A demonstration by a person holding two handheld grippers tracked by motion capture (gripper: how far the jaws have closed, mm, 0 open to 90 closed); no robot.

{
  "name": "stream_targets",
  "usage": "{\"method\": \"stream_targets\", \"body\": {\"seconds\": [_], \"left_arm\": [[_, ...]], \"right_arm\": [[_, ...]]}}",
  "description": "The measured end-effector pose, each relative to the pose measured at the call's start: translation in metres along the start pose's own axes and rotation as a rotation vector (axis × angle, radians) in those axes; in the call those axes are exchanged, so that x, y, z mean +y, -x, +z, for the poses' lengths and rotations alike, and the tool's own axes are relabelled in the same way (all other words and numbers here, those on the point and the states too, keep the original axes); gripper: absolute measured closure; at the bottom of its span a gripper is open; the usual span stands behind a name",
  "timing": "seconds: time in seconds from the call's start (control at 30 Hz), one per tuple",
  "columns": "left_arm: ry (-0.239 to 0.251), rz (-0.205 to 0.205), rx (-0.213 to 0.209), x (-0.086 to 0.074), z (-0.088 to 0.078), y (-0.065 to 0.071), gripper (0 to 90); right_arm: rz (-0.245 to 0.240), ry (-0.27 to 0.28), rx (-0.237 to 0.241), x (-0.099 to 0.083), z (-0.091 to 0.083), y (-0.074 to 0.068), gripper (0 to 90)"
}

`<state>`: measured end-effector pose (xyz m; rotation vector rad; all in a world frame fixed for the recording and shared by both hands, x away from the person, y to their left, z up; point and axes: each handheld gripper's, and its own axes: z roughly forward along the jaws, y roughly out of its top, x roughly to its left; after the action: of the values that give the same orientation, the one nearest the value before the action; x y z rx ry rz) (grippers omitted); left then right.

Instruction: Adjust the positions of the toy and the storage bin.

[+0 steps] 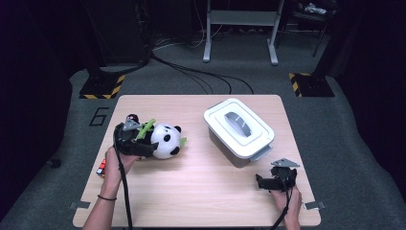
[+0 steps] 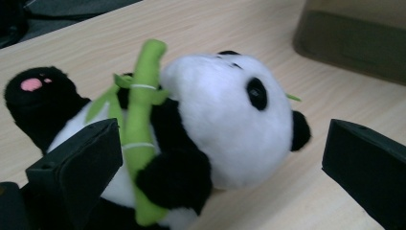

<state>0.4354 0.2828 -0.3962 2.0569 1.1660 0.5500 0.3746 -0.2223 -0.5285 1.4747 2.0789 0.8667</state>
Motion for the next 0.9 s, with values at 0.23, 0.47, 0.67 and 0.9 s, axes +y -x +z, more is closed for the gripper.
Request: {"method": "stream_targets", "body": {"seconds": [0.23,0.47,0.67,0.9], "left_arm": [[-0.055,-0.051,0.02,0.018,0.02,-0.024,0.0],[-0.094,-0.089,0.048,0.025,0.036,-0.038,0.0],[-0.155,-0.08,0.067,0.028,0.05,-0.042,5.8],[-0.221,-0.063,0.096,0.027,0.063,-0.042,29.7]], "right_arm": [[-0.001,0.0,0.0,0.0,0.0,0.0,0.0],[-0.001,0.002,0.001,0.0,0.0,0.0,0.0],[-0.001,0.002,0.001,0.0,0.0,0.0,0.0],[0.008,0.005,0.001,0.0,0.0,-0.001,0.0]]}}
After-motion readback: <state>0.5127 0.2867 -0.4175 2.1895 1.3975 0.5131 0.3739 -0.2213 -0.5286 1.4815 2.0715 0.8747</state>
